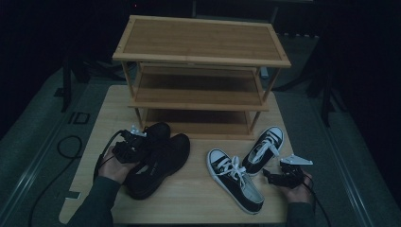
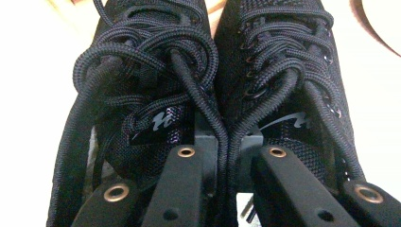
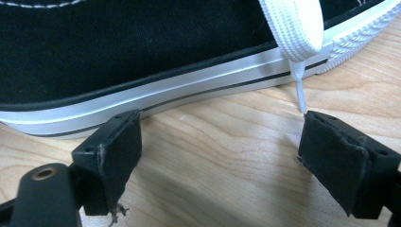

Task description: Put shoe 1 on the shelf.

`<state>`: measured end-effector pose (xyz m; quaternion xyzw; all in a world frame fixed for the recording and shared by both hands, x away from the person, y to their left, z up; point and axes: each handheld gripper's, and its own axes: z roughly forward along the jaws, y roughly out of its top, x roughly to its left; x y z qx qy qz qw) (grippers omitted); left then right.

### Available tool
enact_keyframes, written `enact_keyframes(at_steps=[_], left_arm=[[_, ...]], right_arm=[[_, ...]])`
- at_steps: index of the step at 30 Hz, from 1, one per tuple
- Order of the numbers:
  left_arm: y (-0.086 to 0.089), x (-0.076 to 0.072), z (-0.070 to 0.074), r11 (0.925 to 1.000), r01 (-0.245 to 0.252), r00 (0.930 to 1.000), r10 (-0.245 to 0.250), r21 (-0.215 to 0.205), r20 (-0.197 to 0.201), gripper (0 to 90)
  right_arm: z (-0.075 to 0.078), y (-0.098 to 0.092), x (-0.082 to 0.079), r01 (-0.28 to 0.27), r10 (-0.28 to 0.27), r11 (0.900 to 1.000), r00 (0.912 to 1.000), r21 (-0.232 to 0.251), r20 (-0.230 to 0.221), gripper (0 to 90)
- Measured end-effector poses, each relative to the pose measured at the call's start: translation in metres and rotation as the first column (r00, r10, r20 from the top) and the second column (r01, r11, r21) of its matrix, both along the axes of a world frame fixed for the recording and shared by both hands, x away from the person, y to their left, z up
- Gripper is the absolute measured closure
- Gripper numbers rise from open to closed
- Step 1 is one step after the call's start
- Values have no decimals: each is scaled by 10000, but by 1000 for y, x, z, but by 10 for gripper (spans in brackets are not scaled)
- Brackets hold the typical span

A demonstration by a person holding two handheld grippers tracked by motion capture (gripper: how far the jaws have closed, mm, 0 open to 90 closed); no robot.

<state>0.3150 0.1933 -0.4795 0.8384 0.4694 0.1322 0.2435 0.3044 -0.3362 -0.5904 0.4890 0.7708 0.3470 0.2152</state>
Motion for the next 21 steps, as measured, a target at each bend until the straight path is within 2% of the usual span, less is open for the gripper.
enact_keyframes(at_steps=[6,15,21], left_arm=[[-5,4,3,10000,9,10000,-9,-80,30,848],[-14,10,8,10000,57,9998,-58,58,170,847],[-19,13,13,10000,71,9997,-70,-37,248,846]], right_arm=[[0,0,0,-4,4,10000,10000,1,0,139],[0,0,0,-3,3,10000,10000,8,4,139],[0,0,0,-1,1,10000,10000,10,4,139]])
